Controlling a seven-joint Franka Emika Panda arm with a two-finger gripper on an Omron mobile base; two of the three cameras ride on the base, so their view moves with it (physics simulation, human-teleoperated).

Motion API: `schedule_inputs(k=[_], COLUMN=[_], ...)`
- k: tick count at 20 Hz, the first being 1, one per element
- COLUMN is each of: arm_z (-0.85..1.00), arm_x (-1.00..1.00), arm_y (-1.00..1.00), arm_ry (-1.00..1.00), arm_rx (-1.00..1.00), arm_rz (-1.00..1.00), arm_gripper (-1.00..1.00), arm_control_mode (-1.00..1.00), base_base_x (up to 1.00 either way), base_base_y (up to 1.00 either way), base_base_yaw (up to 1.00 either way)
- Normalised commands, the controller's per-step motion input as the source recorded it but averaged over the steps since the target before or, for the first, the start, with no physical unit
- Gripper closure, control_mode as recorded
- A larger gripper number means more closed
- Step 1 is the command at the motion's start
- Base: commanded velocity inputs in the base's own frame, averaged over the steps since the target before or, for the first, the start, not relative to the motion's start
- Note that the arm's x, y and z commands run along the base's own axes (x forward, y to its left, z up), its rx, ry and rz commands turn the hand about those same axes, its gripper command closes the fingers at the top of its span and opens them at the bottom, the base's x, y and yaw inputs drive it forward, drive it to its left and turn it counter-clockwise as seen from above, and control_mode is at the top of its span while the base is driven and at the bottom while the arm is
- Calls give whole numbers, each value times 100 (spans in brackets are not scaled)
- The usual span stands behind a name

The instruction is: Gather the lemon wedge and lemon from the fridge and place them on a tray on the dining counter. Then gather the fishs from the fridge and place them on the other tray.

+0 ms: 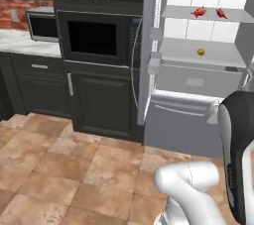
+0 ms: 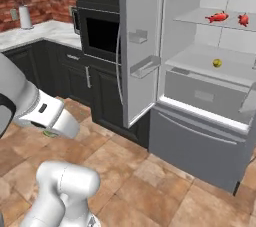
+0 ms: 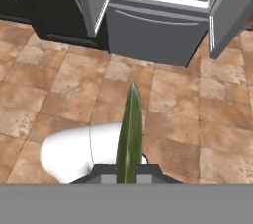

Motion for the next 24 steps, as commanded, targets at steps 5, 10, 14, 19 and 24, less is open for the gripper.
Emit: schedule_inputs(k=[5,10,14,19,24], arm_z=[0,0,0,0,0], arm_x=[0,0,0,0,0], arm_y=[0,0,0,0,0], arm_ry=[0,0,0,0,0], arm_rx=[0,0,0,0,0], arm_rz=[0,0,0,0,0], arm_gripper=[100,100,100,100,100], arm_control_mode=[100,100,100,100,100], base_base_x=[-55,-52,-52,-46,-30], base_base_y=[45,44,40,41,39], base_base_yaw=[43,45,45,48,52])
